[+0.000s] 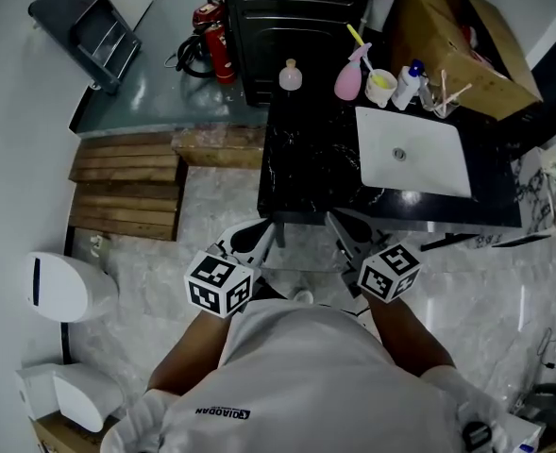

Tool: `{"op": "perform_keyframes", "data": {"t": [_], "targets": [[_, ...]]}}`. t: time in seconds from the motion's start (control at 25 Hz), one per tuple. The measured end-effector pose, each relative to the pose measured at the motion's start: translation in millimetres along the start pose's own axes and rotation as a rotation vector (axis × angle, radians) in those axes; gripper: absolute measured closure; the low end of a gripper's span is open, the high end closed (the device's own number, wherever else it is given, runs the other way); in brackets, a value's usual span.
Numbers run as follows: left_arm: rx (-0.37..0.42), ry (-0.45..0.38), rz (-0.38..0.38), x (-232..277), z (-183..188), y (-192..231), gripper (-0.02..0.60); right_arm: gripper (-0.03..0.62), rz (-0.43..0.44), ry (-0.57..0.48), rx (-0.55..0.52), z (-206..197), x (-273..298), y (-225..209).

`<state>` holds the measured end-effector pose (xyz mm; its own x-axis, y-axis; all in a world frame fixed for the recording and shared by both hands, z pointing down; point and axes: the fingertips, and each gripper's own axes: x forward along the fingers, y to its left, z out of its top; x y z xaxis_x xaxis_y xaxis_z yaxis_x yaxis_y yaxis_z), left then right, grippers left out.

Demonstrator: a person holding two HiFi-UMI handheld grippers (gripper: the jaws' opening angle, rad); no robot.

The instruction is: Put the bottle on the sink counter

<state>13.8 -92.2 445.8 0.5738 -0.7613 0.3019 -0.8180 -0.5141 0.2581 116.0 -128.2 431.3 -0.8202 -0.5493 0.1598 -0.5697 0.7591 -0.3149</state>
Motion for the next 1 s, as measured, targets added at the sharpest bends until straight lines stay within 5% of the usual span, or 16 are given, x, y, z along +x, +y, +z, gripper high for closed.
{"op": "perform_keyframes", "data": {"t": [1.0], "targets": [[0.066, 0.015, -0.023, -13.6, 7.2, 13.8, 0.568, 0.554, -0.068, -0.014, 0.000, -3.2, -0.2, 22.6]]}}
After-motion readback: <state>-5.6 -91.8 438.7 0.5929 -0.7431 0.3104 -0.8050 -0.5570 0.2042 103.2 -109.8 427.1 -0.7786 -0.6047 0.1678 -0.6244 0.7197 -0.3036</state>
